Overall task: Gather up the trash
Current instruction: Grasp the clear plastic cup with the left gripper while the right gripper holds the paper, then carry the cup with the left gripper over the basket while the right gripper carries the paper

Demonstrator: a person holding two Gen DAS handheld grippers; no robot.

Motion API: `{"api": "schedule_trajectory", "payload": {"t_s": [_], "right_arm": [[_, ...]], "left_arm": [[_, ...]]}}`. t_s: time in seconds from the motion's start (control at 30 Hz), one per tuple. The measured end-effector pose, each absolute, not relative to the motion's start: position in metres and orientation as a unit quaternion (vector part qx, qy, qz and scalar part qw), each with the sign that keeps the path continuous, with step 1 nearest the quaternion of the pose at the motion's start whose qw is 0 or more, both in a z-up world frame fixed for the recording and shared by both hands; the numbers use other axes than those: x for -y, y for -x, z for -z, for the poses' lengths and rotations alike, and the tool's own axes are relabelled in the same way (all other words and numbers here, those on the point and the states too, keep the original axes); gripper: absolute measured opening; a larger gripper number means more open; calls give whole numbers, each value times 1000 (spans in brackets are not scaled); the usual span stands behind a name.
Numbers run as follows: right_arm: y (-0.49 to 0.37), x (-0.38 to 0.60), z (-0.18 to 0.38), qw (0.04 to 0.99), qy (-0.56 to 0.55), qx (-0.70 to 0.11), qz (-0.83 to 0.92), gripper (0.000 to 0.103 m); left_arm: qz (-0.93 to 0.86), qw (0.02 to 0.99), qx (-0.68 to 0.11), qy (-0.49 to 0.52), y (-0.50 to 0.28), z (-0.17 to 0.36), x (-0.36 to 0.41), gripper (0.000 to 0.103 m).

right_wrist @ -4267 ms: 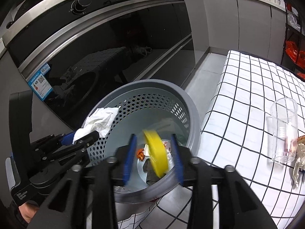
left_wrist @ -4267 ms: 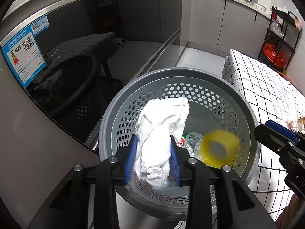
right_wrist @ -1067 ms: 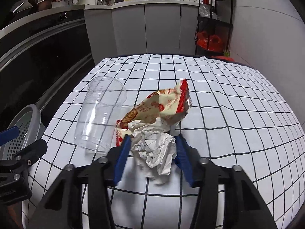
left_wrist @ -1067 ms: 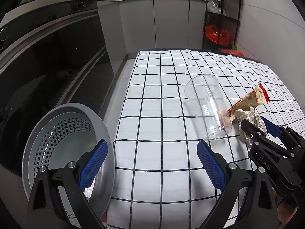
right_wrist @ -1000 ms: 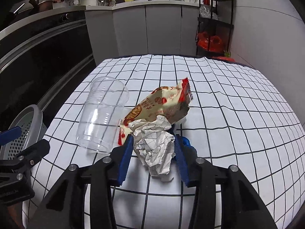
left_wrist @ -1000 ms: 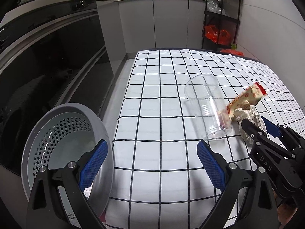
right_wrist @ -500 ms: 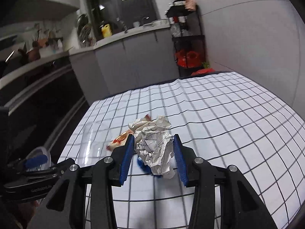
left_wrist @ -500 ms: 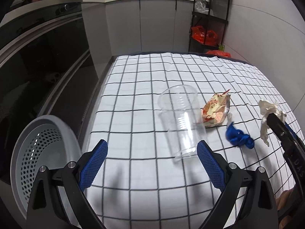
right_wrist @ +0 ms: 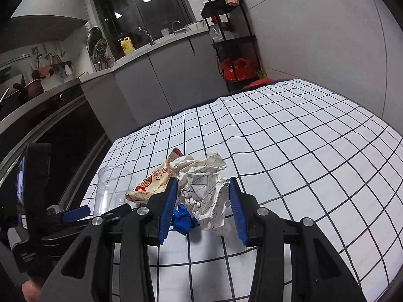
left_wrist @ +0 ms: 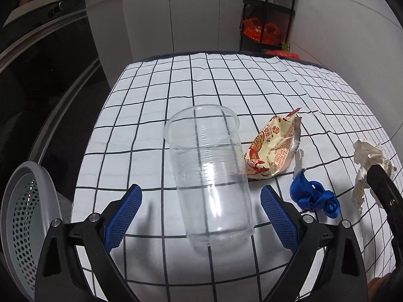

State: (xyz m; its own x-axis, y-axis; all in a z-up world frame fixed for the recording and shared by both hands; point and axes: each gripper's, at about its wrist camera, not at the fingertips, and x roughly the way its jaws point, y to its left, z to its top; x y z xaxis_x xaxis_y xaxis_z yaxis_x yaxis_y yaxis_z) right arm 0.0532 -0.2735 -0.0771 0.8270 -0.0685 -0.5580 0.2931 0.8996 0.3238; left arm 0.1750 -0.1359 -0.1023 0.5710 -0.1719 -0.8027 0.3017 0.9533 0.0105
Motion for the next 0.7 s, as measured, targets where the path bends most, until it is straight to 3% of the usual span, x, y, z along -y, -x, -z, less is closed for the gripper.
{"api": "schedule_trajectory", "payload": {"t_s": [0.2,0.7], "right_arm": [[-55,274,78,934,-200,-280,98,40],[-56,277,65,930,-209,-292,79,40]], "left_arm": [[145,876,-455,-65,-177,107,135,54],[116,903,-407,-69,-139,60,96,51]]}}
